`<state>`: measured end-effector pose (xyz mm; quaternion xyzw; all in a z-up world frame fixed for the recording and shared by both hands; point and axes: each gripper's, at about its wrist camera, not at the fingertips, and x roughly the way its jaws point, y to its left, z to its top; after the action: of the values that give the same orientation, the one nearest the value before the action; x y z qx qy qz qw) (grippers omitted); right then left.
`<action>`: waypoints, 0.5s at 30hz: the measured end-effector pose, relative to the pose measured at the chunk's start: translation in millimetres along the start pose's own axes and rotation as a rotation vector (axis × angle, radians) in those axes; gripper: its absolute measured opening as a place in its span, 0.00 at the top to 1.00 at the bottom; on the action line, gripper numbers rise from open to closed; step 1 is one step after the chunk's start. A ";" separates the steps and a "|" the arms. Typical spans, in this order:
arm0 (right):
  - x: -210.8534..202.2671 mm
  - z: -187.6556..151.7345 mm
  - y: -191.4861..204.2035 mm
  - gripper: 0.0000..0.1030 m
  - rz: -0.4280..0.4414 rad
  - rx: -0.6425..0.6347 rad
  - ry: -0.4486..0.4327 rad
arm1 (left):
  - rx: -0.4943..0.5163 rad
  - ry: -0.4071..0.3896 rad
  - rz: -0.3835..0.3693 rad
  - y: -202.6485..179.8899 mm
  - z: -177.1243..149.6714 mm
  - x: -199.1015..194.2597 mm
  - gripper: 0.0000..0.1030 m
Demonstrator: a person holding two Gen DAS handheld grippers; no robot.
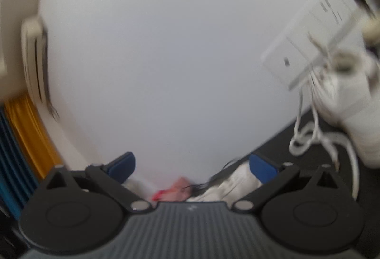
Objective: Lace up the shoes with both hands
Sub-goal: 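Close the left tool on the white lace tip and lift it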
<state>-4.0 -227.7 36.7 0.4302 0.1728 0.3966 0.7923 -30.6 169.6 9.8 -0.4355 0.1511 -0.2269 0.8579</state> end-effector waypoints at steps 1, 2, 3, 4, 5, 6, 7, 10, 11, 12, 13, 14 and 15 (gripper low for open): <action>-3.4 -2.4 -5.0 0.01 0.013 0.061 0.020 | 0.001 -0.003 -0.002 -0.7 -0.2 -0.6 0.95; -6.5 -5.4 -9.4 0.01 0.023 0.112 0.041 | 0.001 -0.005 -0.006 -1.3 -0.2 -0.7 0.95; -8.5 -9.6 -11.5 0.01 0.017 0.130 0.064 | 0.002 -0.007 -0.009 -1.9 -0.1 -1.2 0.95; -9.7 -14.1 -11.4 0.01 -0.007 0.121 0.089 | 0.004 -0.010 -0.012 -2.6 -0.1 -1.7 0.95; -10.1 -18.6 -9.7 0.03 -0.040 0.092 0.116 | 0.005 -0.013 -0.014 -3.3 0.0 -2.3 0.95; -8.8 -23.1 -4.7 0.10 -0.087 0.024 0.145 | 0.008 -0.015 -0.017 -3.9 0.0 -2.6 0.95; -7.0 -27.6 0.7 0.14 -0.134 -0.049 0.173 | 0.010 -0.018 -0.020 -4.5 0.1 -2.9 0.95; 1.0 -40.9 16.5 0.22 -0.218 -0.238 0.256 | 0.017 -0.027 -0.026 -6.4 0.4 -4.4 0.95; 2.7 -43.4 18.3 0.22 -0.211 -0.259 0.276 | 0.017 -0.030 -0.027 -6.5 0.6 -4.9 0.95; 3.7 -45.8 19.5 0.23 -0.202 -0.270 0.287 | 0.018 -0.033 -0.029 -6.6 0.8 -5.3 0.95; 4.4 -47.4 19.9 0.24 -0.204 -0.277 0.288 | 0.018 -0.038 -0.028 -6.5 1.1 -6.0 0.95; 5.5 -48.7 19.4 0.27 -0.213 -0.284 0.284 | 0.018 -0.043 -0.027 -6.4 1.3 -6.7 0.95; 7.1 -49.9 18.0 0.33 -0.224 -0.286 0.275 | 0.016 -0.048 -0.027 -6.1 1.9 -7.4 0.95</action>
<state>-38.9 -189.3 23.6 0.2337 0.2681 0.3818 0.8531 -37.6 171.7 16.4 -0.4358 0.1227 -0.2290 0.8617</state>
